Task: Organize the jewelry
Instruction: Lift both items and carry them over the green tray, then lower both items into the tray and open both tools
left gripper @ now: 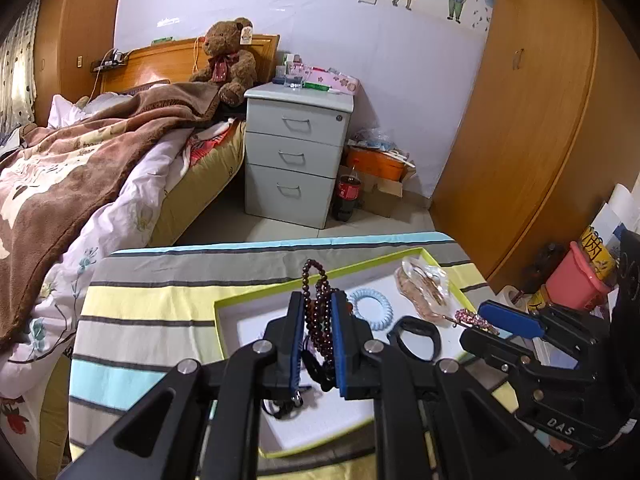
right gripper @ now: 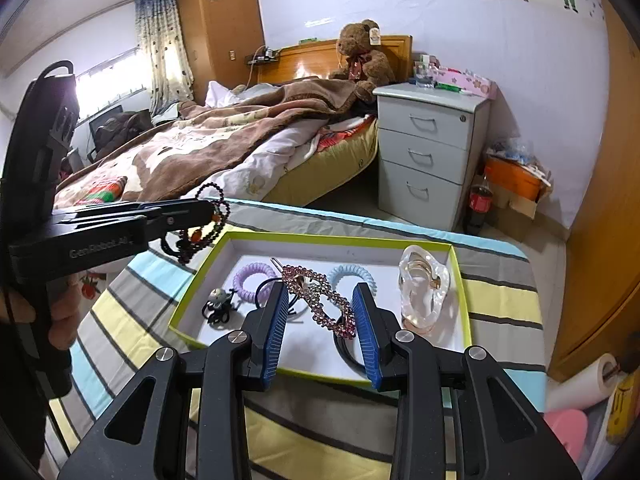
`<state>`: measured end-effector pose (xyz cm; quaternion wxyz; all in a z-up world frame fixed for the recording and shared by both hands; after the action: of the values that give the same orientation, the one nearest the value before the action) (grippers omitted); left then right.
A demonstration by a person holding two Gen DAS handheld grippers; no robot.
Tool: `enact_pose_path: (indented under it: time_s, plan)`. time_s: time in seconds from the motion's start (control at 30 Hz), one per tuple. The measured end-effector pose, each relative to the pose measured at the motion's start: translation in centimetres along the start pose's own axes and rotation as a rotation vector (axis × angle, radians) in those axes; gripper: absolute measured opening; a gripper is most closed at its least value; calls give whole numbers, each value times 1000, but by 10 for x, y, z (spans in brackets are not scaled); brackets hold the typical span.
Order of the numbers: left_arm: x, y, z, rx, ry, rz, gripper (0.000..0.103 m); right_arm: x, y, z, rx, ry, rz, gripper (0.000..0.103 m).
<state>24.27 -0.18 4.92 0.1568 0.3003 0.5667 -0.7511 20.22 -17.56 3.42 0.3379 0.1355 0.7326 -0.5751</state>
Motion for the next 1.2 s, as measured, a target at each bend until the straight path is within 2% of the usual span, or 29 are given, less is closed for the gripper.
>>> enact_pose_path:
  time_s: [0.23, 0.67, 0.93, 1.2]
  plan:
    - [-9, 35, 1, 20, 13, -35, 14, 1, 33, -2, -5, 1, -54, 35]
    - [-1, 86, -4, 38, 11, -124, 14, 15, 73, -11, 24, -88, -149, 35]
    - [4, 100, -8, 34, -1, -153, 14, 20, 86, -17, 34, -128, -184, 35]
    - [7, 108, -8, 38, -10, -173, 14, 20, 86, -21, 49, -151, -181, 35]
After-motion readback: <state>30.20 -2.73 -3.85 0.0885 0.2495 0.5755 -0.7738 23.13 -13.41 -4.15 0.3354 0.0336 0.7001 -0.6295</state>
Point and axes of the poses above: each gripper's, at about its wrist camera, not at the fingertips, and y roughly the way its jaws point, z to its right, x to its underside, the point moved 2 cm from there along y, roughly the way its jaws point, and after that the axes turned 8 degrees about -z, right-handed, at the moved point
